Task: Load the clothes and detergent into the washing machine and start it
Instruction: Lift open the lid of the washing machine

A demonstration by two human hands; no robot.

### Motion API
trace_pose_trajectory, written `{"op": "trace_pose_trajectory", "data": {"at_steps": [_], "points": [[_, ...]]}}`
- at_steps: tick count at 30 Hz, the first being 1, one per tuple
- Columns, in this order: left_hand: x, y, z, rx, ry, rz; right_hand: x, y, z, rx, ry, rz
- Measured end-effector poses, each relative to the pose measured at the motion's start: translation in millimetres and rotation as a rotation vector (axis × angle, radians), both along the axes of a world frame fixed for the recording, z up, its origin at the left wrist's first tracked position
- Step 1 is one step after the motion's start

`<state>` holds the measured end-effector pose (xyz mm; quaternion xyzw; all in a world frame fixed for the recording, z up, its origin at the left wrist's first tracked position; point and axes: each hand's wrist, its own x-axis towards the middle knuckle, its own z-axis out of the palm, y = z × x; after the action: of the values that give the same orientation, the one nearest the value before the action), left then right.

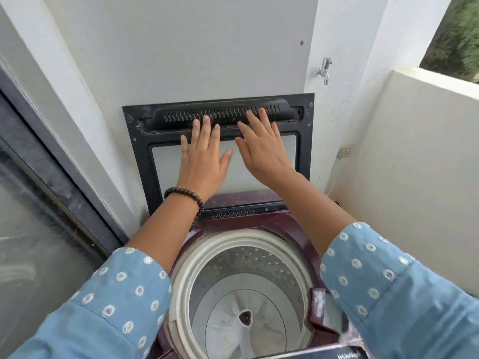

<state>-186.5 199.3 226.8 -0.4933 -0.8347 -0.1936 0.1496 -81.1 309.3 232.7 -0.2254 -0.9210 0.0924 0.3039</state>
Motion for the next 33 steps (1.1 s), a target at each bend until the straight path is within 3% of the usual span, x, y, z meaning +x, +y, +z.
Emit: {"op": "trace_pose_trajectory", "data": {"at_steps": [21, 33], "points": [[50, -84, -56, -0.022, -0.185, -0.088, 55, -89, -60, -0.015, -0.07, -0.054], [92, -97, -85, -0.093, -0.036, -0.014, 99, -107, -92, 0.08, -0.115, -0.207]]}}
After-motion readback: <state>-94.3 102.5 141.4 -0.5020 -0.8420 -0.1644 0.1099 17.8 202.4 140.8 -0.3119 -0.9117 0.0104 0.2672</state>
